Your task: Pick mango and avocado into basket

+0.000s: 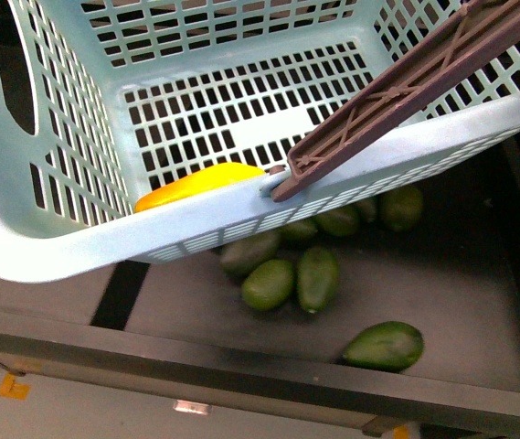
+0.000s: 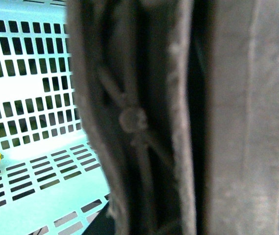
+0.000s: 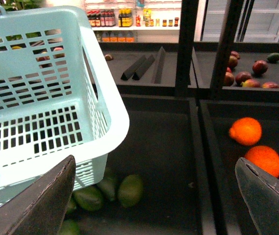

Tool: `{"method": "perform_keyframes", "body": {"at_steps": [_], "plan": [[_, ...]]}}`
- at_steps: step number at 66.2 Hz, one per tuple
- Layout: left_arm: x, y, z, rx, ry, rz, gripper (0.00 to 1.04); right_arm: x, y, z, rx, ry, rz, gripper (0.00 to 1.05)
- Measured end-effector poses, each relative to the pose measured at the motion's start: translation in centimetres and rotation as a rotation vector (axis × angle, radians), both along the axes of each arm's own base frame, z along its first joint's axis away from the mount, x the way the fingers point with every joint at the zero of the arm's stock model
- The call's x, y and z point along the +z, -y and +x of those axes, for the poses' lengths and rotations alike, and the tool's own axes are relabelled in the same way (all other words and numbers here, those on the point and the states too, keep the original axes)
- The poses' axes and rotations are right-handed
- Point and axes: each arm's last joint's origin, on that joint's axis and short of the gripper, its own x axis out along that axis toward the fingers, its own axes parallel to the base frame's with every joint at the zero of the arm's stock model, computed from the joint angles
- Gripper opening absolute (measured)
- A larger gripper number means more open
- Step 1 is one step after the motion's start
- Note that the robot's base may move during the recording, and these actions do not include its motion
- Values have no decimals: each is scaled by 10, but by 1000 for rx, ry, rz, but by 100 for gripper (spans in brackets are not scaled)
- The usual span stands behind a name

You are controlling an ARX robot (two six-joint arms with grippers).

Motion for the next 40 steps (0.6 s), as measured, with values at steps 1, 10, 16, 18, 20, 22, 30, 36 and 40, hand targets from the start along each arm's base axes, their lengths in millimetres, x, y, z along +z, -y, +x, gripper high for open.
{"method": "perform_keyframes", "body": {"at_steps": [1,10,16,18,20,22,30,36,40], "plan": [[0,0,0,-2,0,-1,13,0,0,0,0,0,0,96],[0,0,0,1,1,0,13,0,0,0,0,0,0,96],[0,0,0,0,0,0,13,0,0,0,1,0,0,96],[0,0,0,-3,-2,-3,13,0,0,0,1,1,0,96],[0,0,0,-4,-2,-4,13,0,0,0,1,2,0,96],[0,0,0,-4,-1,-2,13,0,0,0,3,1,0,96],[0,0,0,-2,-1,-2,13,0,0,0,1,0,0,96],[0,0,0,-2,0,-1,13,0,0,0,2,0,0,96],[0,-1,1,1,0,0,13,0,0,0,3,0,0,96]]}}
